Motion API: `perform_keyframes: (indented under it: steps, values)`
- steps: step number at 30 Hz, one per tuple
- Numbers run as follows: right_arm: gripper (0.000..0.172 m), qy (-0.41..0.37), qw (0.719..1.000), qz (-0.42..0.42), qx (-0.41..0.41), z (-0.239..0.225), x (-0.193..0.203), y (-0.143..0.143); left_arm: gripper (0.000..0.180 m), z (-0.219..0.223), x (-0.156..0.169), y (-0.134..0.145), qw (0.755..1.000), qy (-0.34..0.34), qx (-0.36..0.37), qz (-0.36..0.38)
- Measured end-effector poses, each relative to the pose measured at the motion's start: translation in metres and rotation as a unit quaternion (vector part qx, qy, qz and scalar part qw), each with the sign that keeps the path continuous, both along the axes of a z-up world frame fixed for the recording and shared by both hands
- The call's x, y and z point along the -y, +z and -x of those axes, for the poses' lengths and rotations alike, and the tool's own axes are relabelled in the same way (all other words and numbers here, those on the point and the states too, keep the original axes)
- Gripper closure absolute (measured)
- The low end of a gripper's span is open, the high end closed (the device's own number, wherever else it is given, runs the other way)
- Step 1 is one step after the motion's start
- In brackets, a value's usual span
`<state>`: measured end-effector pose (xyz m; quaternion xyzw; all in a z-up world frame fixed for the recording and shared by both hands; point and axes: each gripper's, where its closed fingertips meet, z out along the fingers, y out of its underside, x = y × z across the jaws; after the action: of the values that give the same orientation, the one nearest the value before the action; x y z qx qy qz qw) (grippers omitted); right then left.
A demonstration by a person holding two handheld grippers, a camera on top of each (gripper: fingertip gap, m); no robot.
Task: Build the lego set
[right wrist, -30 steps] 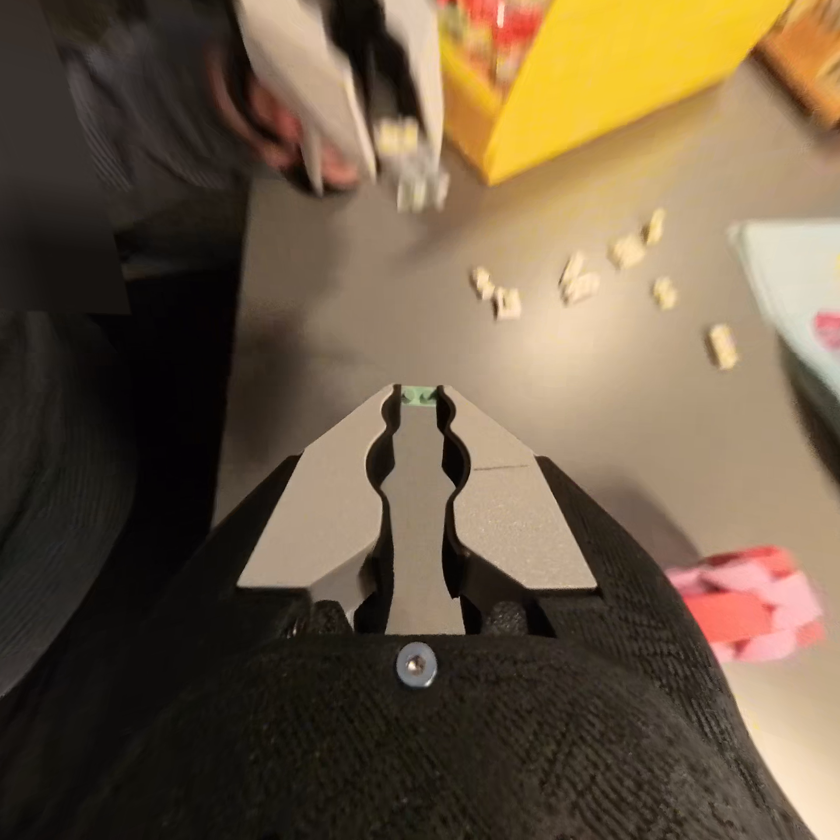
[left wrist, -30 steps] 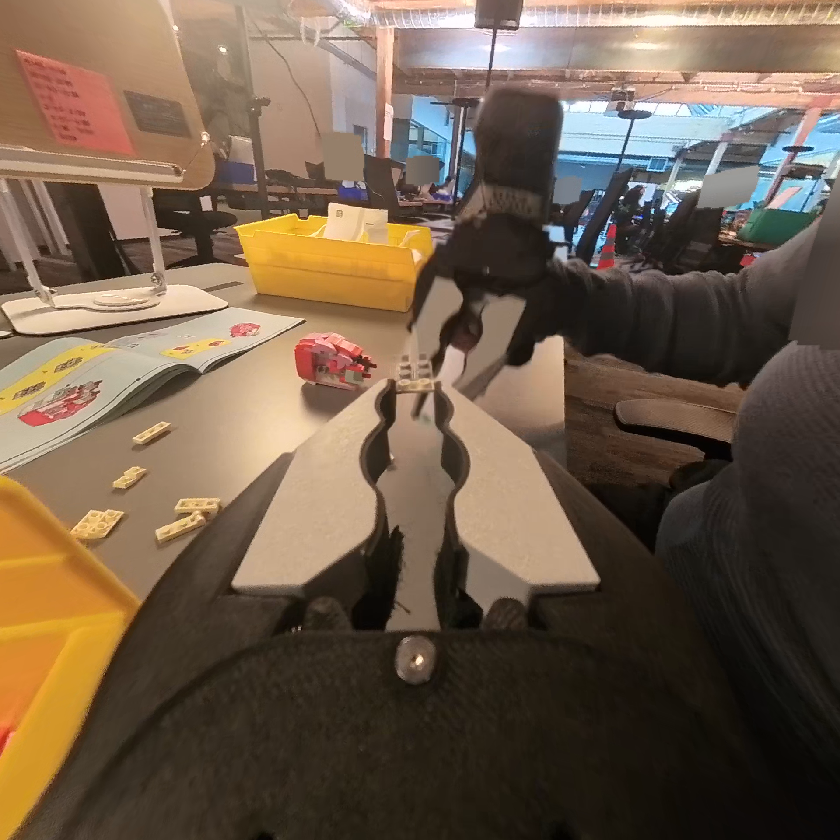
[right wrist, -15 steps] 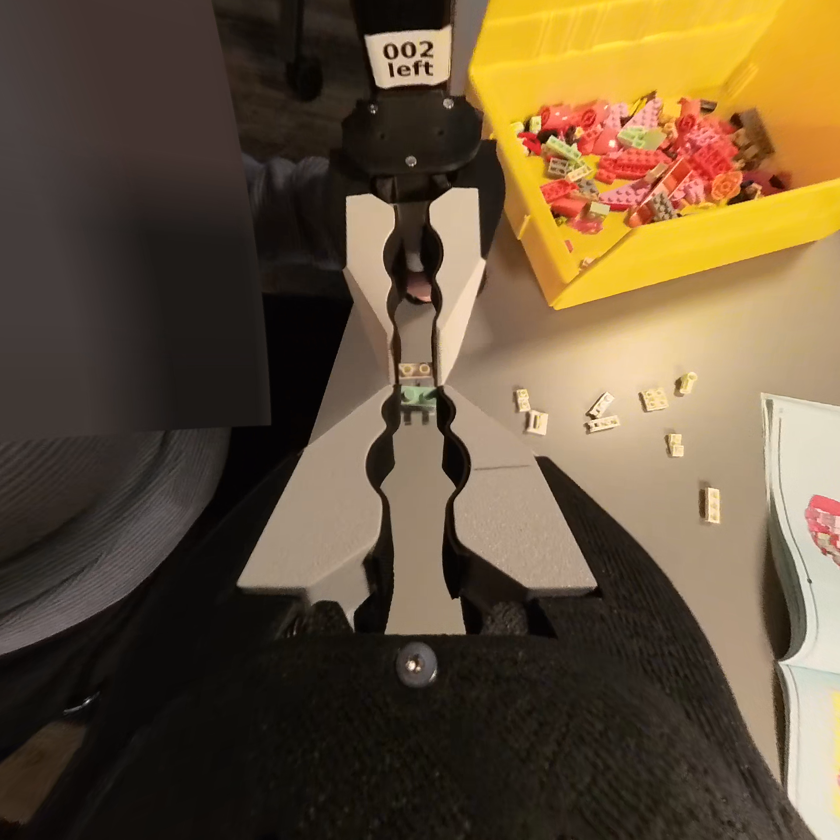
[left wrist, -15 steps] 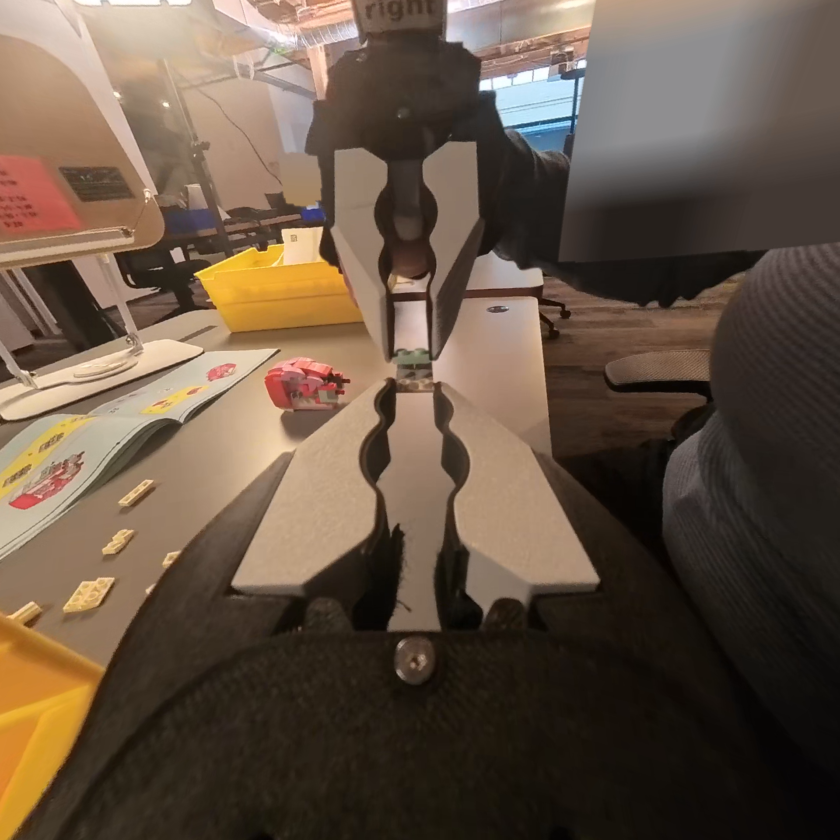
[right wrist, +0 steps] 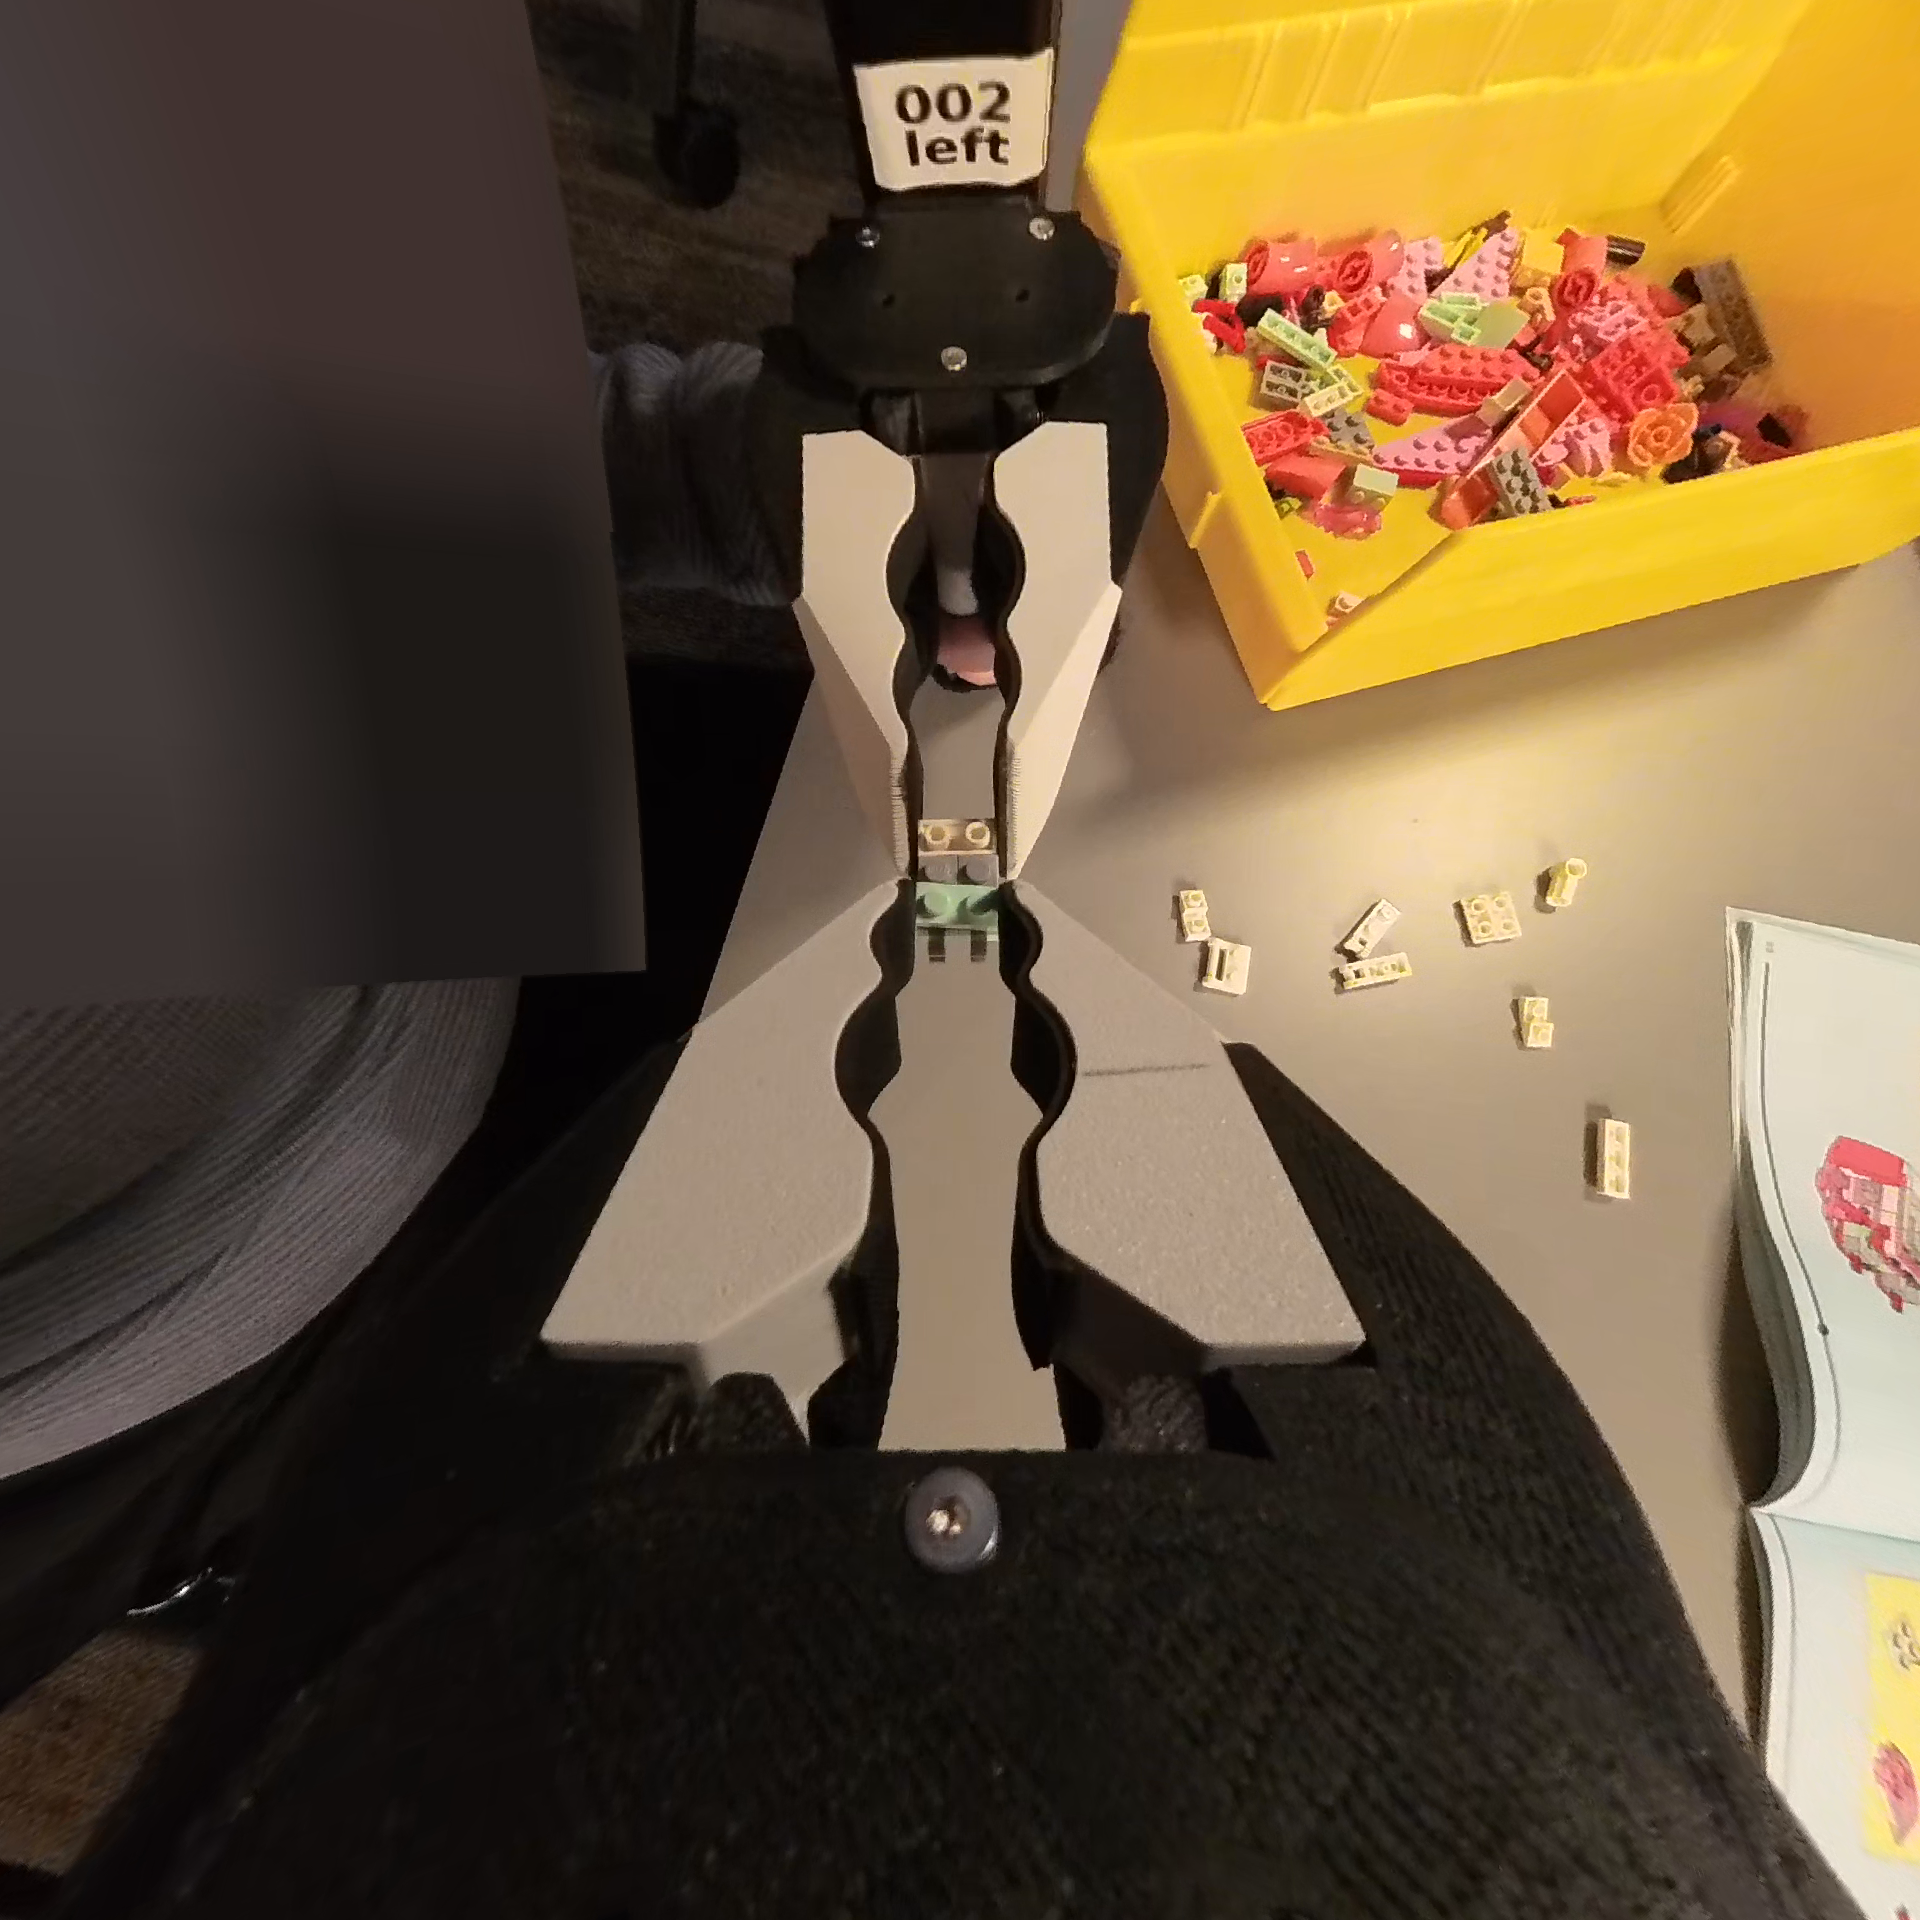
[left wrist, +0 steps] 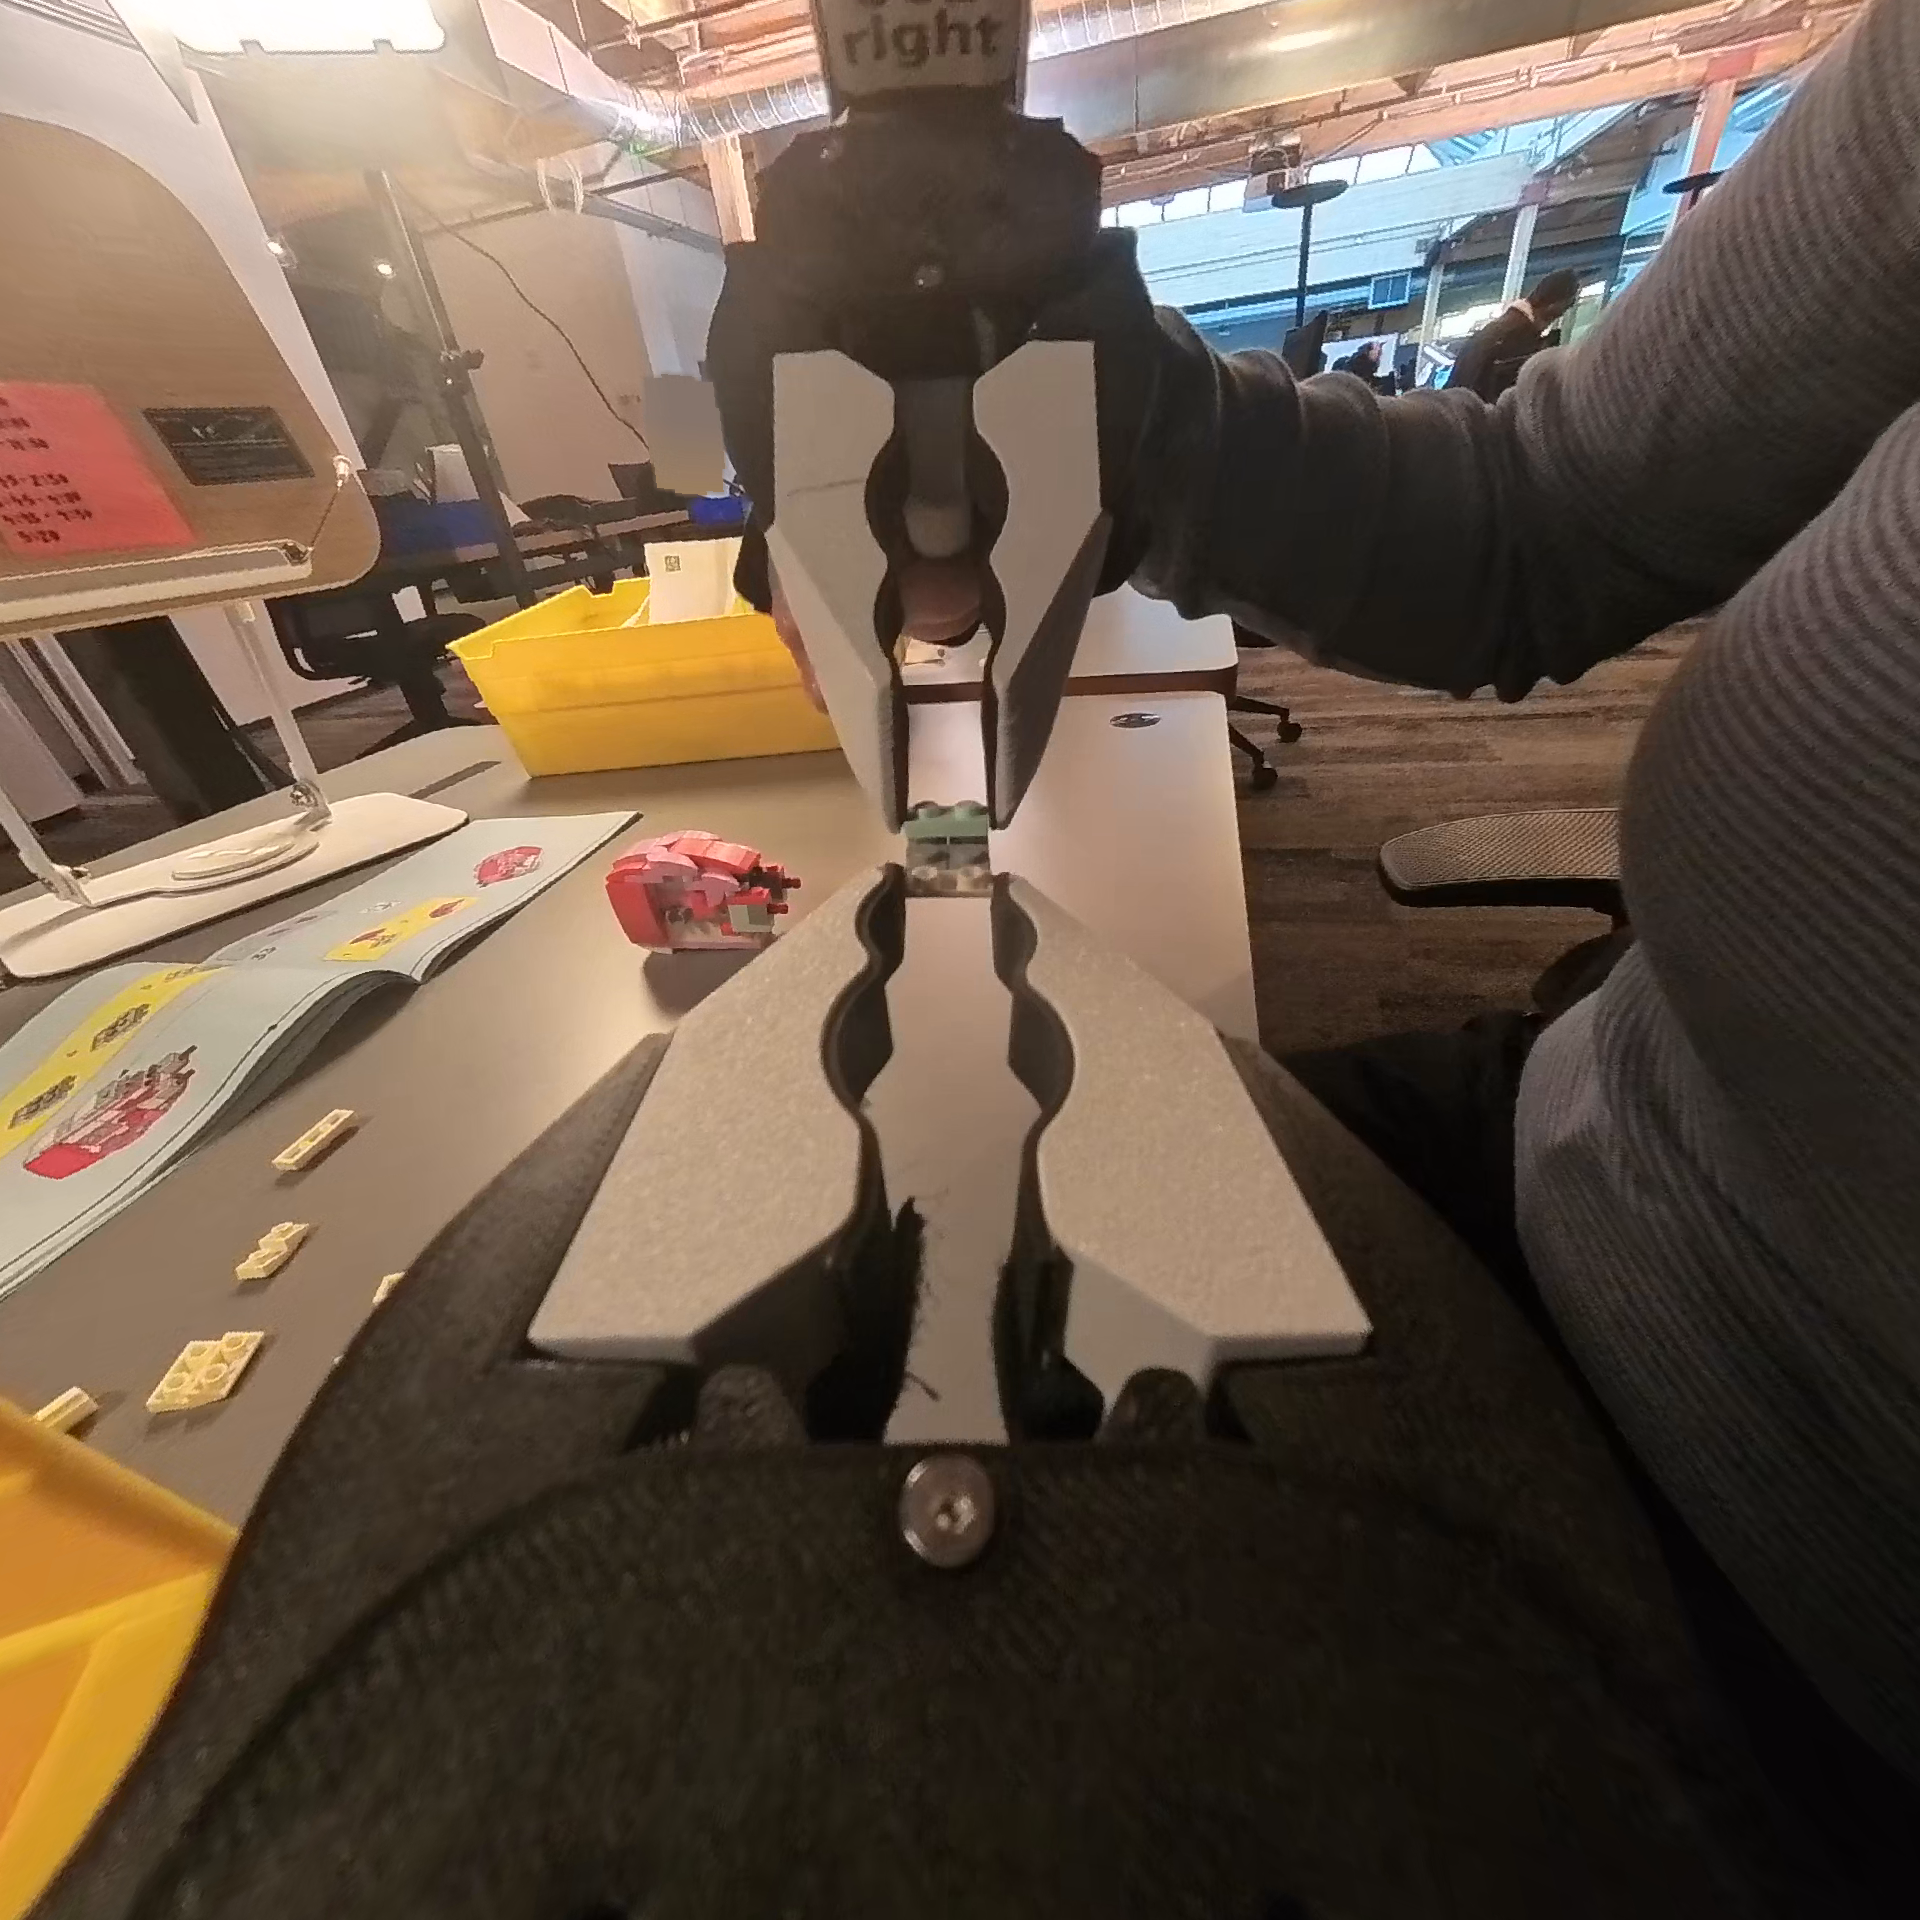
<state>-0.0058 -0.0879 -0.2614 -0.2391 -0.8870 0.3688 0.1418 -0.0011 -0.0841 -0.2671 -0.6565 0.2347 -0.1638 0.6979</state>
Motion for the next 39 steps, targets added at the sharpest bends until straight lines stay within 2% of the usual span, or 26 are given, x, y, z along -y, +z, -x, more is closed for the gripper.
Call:
perform_keyframes:
  steps: [21, 23, 25, 28, 30, 33, 36, 39]
  values:
    - [0.155, -0.001, 1.0, 0.005, -0.01, -0.002, 0.0, -0.001, 0.165, -0.001, 0.0, 0.001, 1.0, -0.001, 0.002, -0.001]
    - [0.152, -0.003, 1.0, 0.005, -0.014, -0.001, 0.0, 0.0, 0.165, 0.0, 0.0, 0.001, 1.0, 0.0, 0.004, -0.001]
    - [0.143, -0.013, 1.0, 0.002, -0.027, 0.001, -0.001, 0.002, 0.165, 0.002, -0.001, 0.001, 1.0, 0.007, 0.009, 0.003]
    - [0.127, -0.048, 0.994, -0.024, -0.097, 0.012, -0.004, 0.006, 0.165, 0.009, -0.005, 0.001, 0.999, 0.027, 0.024, 0.011]
    - [0.121, -0.066, 0.977, -0.079, -0.187, 0.019, -0.006, 0.007, 0.165, 0.015, -0.008, 0.002, 0.998, 0.044, 0.038, 0.017]
    - [0.119, -0.065, 0.923, -0.215, -0.311, 0.023, -0.01, 0.001, 0.165, 0.022, -0.012, 0.001, 0.996, 0.064, 0.051, 0.024]
    - [0.12, -0.057, 0.871, -0.323, -0.366, 0.024, -0.01, -0.01, 0.165, 0.026, -0.013, 0.002, 0.995, 0.072, 0.066, 0.03]
    - [0.123, -0.061, 0.848, -0.349, -0.395, 0.027, -0.007, -0.013, 0.165, 0.026, -0.012, 0.003, 0.995, 0.066, 0.074, 0.03]
